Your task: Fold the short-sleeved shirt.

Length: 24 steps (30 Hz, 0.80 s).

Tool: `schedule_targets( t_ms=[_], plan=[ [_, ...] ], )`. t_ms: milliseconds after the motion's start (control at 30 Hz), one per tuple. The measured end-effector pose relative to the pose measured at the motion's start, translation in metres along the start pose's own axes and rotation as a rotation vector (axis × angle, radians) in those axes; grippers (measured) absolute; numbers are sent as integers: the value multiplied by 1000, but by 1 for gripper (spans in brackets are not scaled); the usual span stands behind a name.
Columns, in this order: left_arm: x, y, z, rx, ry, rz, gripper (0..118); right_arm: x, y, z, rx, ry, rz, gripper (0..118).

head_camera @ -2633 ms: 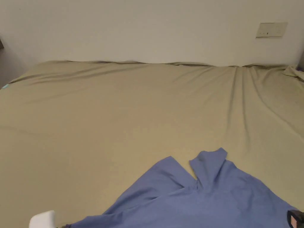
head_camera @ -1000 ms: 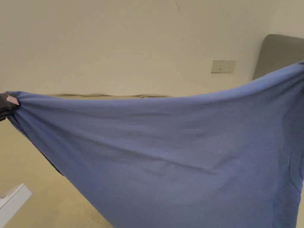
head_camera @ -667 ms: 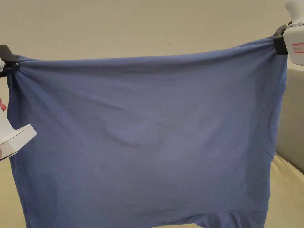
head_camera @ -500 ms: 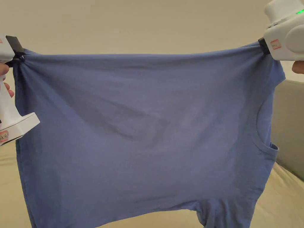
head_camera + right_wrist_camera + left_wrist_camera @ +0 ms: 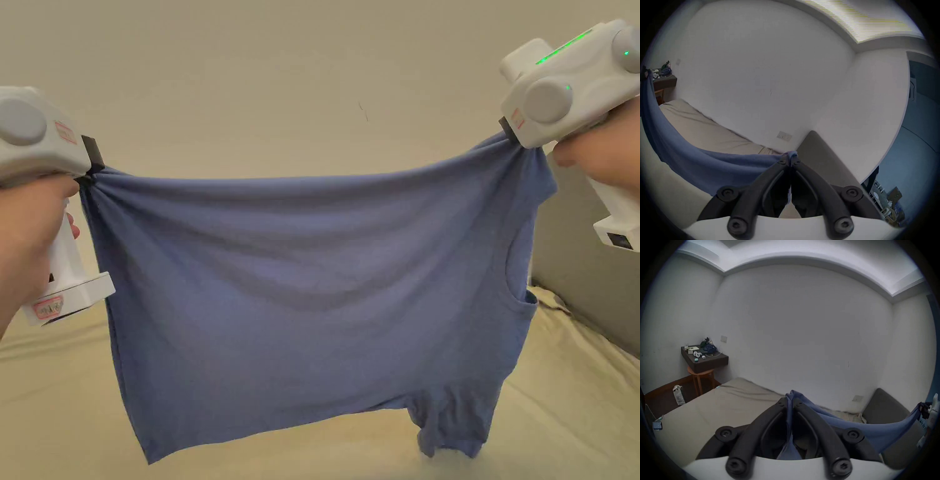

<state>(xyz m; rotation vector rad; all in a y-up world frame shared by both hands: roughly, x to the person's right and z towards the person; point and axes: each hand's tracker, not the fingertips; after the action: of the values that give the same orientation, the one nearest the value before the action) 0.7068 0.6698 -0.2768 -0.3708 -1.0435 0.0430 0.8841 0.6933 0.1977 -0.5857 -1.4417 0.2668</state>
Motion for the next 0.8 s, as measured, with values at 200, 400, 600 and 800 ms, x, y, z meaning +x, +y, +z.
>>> schedule_targets(
  t_ms=[200,400,600,800],
  plan=[
    [-15,-93,-63,-175,-2,16,2,-67,-68,-36,-116,92,49,4],
    [-33,-205,-85,-374,-25,13,2,-136,-164,-52,-248,203,66,4],
    [-65,-290,-86,-487,-31,35,2,-177,-262,-46,-372,299,87,4],
    [-95,-353,-45,-541,-67,43,2,-179,-338,1,-407,380,-10,4]
  ],
)
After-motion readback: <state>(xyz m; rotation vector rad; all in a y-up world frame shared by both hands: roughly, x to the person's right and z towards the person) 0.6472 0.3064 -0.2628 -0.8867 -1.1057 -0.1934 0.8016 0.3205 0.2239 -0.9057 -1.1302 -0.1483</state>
